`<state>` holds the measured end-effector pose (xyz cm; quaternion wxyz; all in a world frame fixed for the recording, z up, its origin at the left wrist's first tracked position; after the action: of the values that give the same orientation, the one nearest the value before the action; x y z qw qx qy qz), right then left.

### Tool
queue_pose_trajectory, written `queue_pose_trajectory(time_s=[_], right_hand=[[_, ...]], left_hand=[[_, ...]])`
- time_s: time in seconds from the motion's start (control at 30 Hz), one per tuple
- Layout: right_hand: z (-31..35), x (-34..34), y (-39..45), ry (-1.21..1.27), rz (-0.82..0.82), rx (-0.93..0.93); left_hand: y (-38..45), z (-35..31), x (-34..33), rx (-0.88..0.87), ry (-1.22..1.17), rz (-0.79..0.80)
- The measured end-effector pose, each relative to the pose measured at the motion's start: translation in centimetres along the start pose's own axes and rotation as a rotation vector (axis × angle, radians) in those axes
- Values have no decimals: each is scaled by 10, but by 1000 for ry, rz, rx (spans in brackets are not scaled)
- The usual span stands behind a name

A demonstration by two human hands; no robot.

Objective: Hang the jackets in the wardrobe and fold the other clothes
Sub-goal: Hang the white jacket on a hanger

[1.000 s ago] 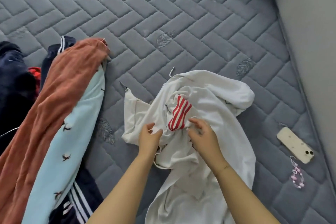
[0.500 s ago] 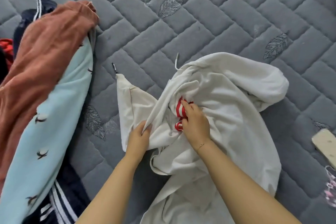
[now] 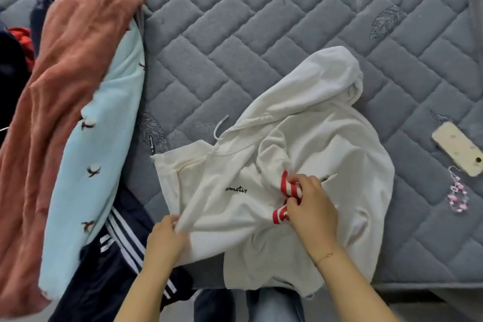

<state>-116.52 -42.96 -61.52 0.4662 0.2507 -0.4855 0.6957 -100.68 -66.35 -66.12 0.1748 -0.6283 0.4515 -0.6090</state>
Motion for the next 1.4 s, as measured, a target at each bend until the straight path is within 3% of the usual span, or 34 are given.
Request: queue_pose_trajectory(time_s=[0.13, 0.2, 0.3, 0.37, 0.43, 0.5, 0.6, 0.63, 0.67, 0.73, 0.83, 0.87, 0.93, 1.07, 1.17, 1.27, 1.33, 1.4], right_hand=[[-11, 3, 5, 214, -149, -129], [-18, 5, 15, 101, -181, -112], [-24, 9, 33, -328, 16, -30], [-24, 19, 49, -383, 262, 22], [-22, 32, 64, -248, 516, 31], [-12, 45, 70, -118, 563, 7], [9, 50, 71, -74, 227, 183], [20, 48, 68, 26, 149, 194], [32, 44, 65, 179, 140, 139], [54, 36, 58, 573, 276, -124], [78, 31, 41, 1030, 524, -358], [82, 32, 35, 1111, 516, -360], [85, 45, 21, 1122, 347, -344], [91, 89, -31, 1027, 168, -173], [107, 137, -102, 811, 82, 86], [125, 172, -173, 585, 134, 268], [141, 187, -217, 556, 204, 358], [160, 199, -259, 603, 241, 435]], left_hand=[[25, -66, 4, -298, -225, -133], [47, -105, -1, -302, -319, -79], [75, -138, -16, -175, -320, -6], [85, -141, -19, -100, -631, 41], [83, -137, -11, -49, -864, 205], [78, -129, -1, -141, -745, 230], [49, -124, 23, -386, -429, -5], [36, -125, 29, -466, -442, -17], [21, -128, 35, -526, -534, 43], [-14, -135, 46, -650, -750, 215], [-62, -136, 49, -848, -796, 461], [-77, -133, 45, -881, -772, 558], [-103, -122, 41, -873, -758, 681], [-129, -87, 52, -730, -746, 737], [-145, -53, 71, -619, -678, 578], [-169, -22, 94, -549, -699, 367], [-197, -6, 110, -538, -754, 359], [-230, 7, 123, -640, -712, 392]])
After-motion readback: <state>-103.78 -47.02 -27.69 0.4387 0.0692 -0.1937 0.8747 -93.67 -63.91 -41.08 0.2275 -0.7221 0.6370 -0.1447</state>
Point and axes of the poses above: each hand's wrist, its own y-axis towards the middle knuckle, its own x-axis out of the back of the hand, z = x × y, the point moved 1 cm from there along y, towards the middle knuckle, and after that the axes turned 2 degrees about -x, right-handed, at the moved point
